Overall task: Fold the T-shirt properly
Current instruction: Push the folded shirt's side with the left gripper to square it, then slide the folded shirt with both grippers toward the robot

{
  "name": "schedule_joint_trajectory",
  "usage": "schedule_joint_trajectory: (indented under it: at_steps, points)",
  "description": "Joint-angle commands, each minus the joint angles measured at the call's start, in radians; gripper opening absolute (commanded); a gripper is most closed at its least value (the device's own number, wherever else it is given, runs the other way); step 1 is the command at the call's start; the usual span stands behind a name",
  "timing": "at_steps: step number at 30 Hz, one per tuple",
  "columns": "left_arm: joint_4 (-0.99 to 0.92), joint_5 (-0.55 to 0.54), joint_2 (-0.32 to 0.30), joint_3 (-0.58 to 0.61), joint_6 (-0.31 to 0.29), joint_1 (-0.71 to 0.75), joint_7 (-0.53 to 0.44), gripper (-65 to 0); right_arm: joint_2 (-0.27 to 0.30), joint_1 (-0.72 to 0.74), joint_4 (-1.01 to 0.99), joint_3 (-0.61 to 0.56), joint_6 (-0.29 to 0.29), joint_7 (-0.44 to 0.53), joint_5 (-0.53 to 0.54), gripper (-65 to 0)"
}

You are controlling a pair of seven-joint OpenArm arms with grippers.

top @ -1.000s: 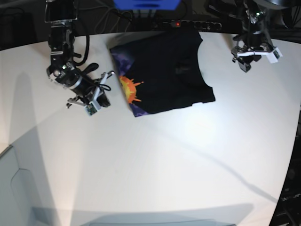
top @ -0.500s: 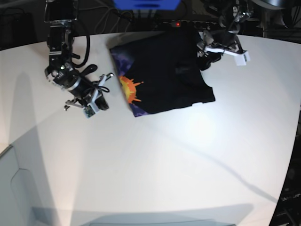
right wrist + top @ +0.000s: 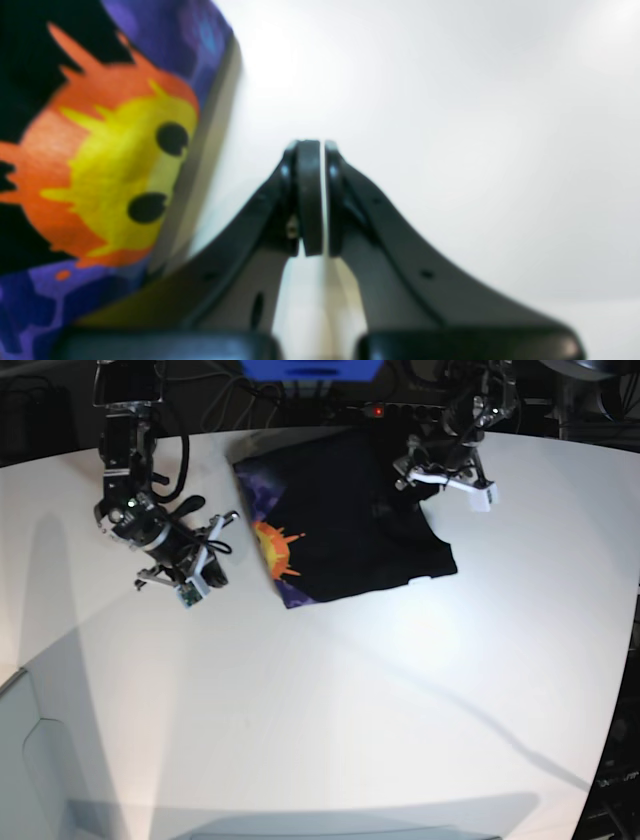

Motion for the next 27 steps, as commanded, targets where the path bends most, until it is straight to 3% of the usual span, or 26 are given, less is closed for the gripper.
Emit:
schedule_joint_trajectory:
  at_steps: [1, 5, 7, 10, 13, 16, 19, 22, 27]
  points:
    - [-0.006, -0.004, -0.014, 0.019, 0.007, -0.002, 0.01, -29.8, 0.006, 0.013, 0.022, 0.002, 0.029, 0.023, 0.012, -65.0]
    - [-0.032, 0.0, -0.057, 0.111, 0.007, -0.036, 0.01, -30.0, 0.006, 0.01, 0.023, 0.002, 0.029, 0.023, 0.012, -65.0]
    - [-0.043, 0.002, -0.074, 0.139, 0.007, -0.049, 0.01, -33.9, 0.006, 0.01, 0.023, 0.002, 0.029, 0.023, 0.012, -65.0]
    - [-0.052, 0.002, -0.089, 0.155, 0.007, -0.057, 0.008, -46.4, 0.006, 0.009, 0.023, 0.002, 0.029, 0.023, 0.012, -65.0]
    - [-0.054, 0.002, -0.103, 0.155, 0.007, -0.071, 0.01, -65.0, 0.007, 0.009, 0.025, 0.002, 0.029, 0.023, 0.012, -65.0]
    - [-0.066, 0.002, -0.142, 0.159, 0.007, -0.106, 0.011, -63.4, 0.009, 0.009, 0.025, 0.005, 0.029, 0.023, 0.012, -65.0]
    - [-0.088, 0.003, -0.218, 0.229, 0.007, -0.172, 0.011, -65.0, 0.006, 0.009, 0.025, 0.047, 0.029, 0.023, 0.012, -65.0]
    - [-0.114, 0.003, -0.31, 0.363, 0.007, -0.277, 0.011, -65.0, 0.004, 0.013, 0.025, 0.09, 0.029, 0.023, 0.012, -65.0]
    - [-0.207, 0.003, -0.444, 0.699, 0.007, -0.574, 0.011, -65.0, 0.002, 0.016, 0.025, 0.173, 0.029, 0.023, 0.012, -65.0]
